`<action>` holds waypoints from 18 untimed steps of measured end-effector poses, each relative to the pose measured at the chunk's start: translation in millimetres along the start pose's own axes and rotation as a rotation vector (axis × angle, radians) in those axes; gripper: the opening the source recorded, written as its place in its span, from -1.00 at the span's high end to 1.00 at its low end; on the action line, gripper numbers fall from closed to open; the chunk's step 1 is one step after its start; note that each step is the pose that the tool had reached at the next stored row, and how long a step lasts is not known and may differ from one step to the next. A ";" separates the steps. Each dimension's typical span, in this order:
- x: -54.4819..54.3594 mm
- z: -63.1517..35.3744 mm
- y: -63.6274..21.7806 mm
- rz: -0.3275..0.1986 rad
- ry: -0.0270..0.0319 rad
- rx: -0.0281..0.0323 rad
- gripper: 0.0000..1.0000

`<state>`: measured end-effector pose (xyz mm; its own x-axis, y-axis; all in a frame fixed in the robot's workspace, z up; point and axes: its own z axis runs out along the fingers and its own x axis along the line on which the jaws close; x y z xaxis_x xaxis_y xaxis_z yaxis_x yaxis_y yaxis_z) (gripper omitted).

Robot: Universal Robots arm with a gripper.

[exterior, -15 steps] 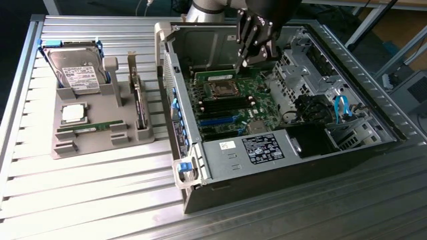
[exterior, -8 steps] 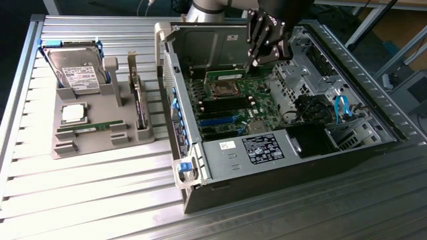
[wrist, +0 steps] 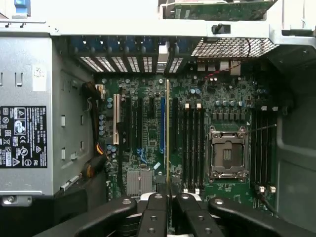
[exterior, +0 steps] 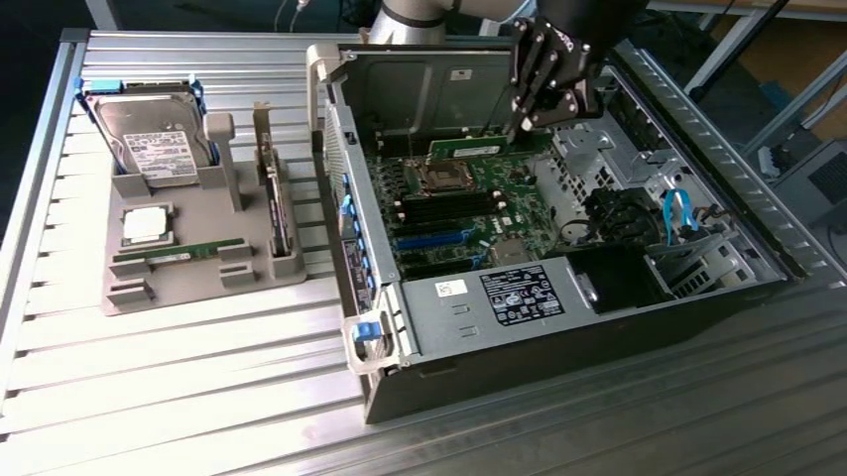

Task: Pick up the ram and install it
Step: 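Pick up the ram and move it above insertion slot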

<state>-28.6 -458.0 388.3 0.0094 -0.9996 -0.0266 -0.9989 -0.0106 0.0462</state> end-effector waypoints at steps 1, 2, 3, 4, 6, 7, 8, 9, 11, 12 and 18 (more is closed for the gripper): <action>0.0 -0.2 -3.8 0.000 0.0001 -0.0001 0.75; 0.0 -0.2 -4.2 0.000 0.0000 0.0000 0.75; 0.0 -0.2 -4.2 0.000 0.0000 0.0000 0.75; 0.0 -0.2 -4.2 0.000 0.0000 0.0000 0.75; 0.0 -0.2 -4.2 0.000 0.0000 0.0000 0.75; 0.0 -0.2 -4.3 0.000 0.0000 0.0000 0.75; 0.0 -0.2 -4.3 0.000 0.0000 0.0000 0.75; -0.4 -0.2 -4.4 0.000 0.0001 0.0000 0.75; -1.9 -0.1 -4.3 0.000 0.0000 0.0001 0.75; -2.6 -0.1 -4.3 0.000 0.0000 0.0000 0.75; -11.6 0.3 -4.4 0.000 0.0000 0.0001 0.75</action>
<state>-24.4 -446.4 388.2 0.0094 -0.9996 -0.0266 -0.9989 -0.0106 0.0461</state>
